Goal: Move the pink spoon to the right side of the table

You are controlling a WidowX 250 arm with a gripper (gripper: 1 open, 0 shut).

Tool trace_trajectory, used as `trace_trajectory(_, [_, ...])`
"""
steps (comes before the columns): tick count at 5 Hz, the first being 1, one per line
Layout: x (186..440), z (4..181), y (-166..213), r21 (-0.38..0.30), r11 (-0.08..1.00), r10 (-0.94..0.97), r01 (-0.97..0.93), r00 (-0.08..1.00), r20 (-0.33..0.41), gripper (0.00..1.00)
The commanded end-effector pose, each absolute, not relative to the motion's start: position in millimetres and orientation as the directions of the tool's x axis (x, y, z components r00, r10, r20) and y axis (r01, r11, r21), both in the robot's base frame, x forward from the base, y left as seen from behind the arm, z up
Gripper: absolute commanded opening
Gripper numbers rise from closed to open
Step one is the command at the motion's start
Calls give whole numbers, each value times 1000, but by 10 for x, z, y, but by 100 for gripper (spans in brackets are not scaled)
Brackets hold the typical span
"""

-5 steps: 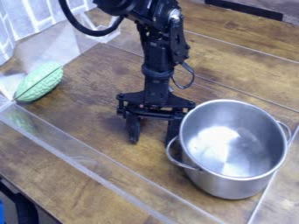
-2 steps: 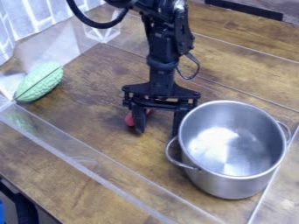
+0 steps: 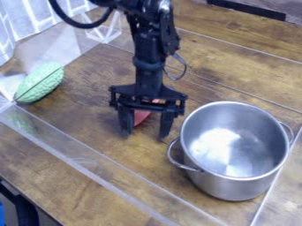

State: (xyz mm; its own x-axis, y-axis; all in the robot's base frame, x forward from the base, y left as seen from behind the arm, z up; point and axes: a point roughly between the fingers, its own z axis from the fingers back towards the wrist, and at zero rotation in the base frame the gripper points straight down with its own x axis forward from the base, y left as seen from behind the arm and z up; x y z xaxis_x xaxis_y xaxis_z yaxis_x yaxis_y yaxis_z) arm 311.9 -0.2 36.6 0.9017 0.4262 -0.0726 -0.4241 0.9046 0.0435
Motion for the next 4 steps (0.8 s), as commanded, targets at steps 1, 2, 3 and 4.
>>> trace_trajectory(1, [3360,481,212,26,884,468,-467,883,-29,0])
trace_trajectory(2, [3434,462,160,27,861,508,-508,861,-28,0])
trace_trajectory(3, [3511,438,105,28,837,547,-547,837,-27,0])
trace_trajectory(4, [3521,349,97,27,850,526,-525,850,-26,0])
